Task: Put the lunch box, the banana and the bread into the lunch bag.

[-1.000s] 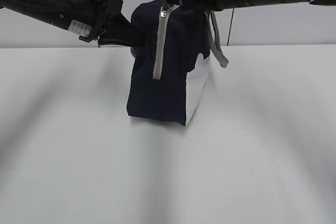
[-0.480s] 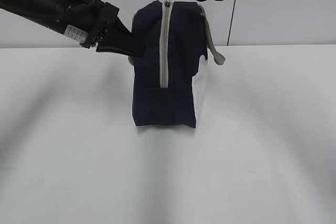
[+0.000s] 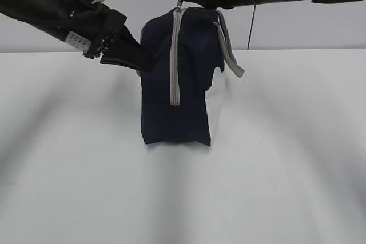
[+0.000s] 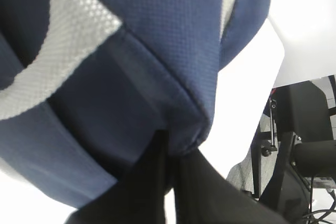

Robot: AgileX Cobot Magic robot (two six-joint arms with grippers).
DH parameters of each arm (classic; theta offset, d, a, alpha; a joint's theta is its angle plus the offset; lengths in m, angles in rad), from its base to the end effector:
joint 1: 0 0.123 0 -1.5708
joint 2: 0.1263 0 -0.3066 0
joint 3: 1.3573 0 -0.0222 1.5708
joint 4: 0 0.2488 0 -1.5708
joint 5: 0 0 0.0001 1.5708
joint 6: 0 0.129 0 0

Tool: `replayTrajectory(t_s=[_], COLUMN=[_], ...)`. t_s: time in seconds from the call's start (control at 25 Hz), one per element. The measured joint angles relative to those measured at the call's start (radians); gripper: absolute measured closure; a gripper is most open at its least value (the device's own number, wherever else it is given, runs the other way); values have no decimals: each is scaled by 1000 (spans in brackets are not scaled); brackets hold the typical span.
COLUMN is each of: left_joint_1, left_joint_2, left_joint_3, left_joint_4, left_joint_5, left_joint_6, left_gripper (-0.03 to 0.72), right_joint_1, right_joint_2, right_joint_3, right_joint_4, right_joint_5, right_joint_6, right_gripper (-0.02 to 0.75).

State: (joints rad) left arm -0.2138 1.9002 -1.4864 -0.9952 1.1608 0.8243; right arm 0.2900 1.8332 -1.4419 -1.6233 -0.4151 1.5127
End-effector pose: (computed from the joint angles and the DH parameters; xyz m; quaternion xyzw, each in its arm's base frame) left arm 0.3753 -0.1831 0.2620 0.2863 0.8476 -0.4137 0.1688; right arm 0.4375 0.1847 0.3154 -0.2776 0.7550 0.2163 0.5533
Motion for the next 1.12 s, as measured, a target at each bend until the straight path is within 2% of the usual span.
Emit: replayTrajectory(t_s=[0.2,0.32,0.48,0.64,0.8,1.12], left_joint_1=[0,0,0,0,0,0], left_joint_2=[-2,-2,-2,-2,-2,-2], left_joint_3=[0,0,0,1,1,1], left_joint_4=[36,41,48,53,46,29], left_joint_5=[4,5,11,7,2,1], left_joint_6=[-15,-16,-18,-18,-18,-15], left_gripper=[686,686,686,686,686,686], right_joint_1=[0,-2,-19,-24,-30,-48], right_joint_2=[44,44,44,43,41,39], right_joint_3=[-46,-49,-49,-52,-52,1], right_joint_4=[-108,-128,-148,-216,-232,-235], right_joint_5=[14,26,-35,-110,-148,-124], right_joint_6=[90,105,126,240,287,295], right_gripper=[754,754,754,754,754,754])
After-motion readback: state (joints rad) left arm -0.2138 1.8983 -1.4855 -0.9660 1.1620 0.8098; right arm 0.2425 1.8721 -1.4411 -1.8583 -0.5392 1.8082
